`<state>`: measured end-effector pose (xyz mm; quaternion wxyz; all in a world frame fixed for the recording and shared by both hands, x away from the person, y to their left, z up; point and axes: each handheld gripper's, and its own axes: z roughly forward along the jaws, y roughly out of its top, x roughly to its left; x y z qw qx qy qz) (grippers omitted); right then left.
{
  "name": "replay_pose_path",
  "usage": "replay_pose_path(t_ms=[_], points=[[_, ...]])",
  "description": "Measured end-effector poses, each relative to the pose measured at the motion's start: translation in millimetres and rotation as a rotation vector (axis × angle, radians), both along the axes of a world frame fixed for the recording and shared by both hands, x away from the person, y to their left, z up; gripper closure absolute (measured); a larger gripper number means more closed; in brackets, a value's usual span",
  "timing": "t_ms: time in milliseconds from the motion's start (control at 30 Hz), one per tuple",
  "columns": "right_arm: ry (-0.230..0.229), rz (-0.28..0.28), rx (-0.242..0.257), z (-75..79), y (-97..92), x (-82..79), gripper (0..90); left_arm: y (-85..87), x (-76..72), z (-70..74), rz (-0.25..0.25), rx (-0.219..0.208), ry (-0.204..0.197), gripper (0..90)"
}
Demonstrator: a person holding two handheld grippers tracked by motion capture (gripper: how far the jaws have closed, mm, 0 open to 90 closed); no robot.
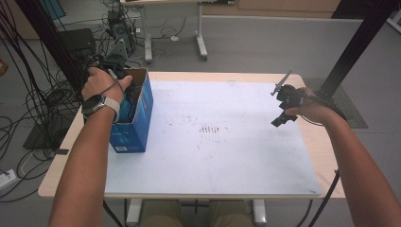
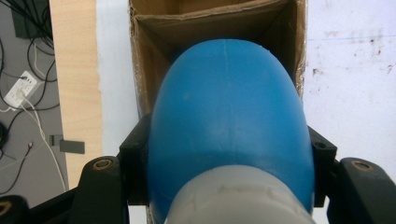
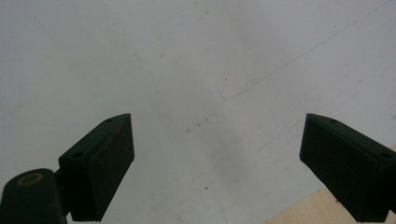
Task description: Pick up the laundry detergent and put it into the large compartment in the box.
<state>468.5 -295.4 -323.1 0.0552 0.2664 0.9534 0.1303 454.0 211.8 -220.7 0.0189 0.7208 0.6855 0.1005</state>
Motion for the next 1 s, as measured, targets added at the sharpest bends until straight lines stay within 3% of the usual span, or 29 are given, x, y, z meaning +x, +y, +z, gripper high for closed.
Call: replay_pose_path(t_ms=[733, 1000], points=[[0.011, -0.004, -0.001, -8.2, -1.0, 0.0, 9.8, 1.4, 2.0, -25.5, 0.000, -0.011, 0.015, 38.1], [0.021, -0.004, -0.002, -14.0, -0.8, 1.5, 9.8, 2.2, 3.2, -35.9, -0.005, -0.008, 0.038, 38.1]])
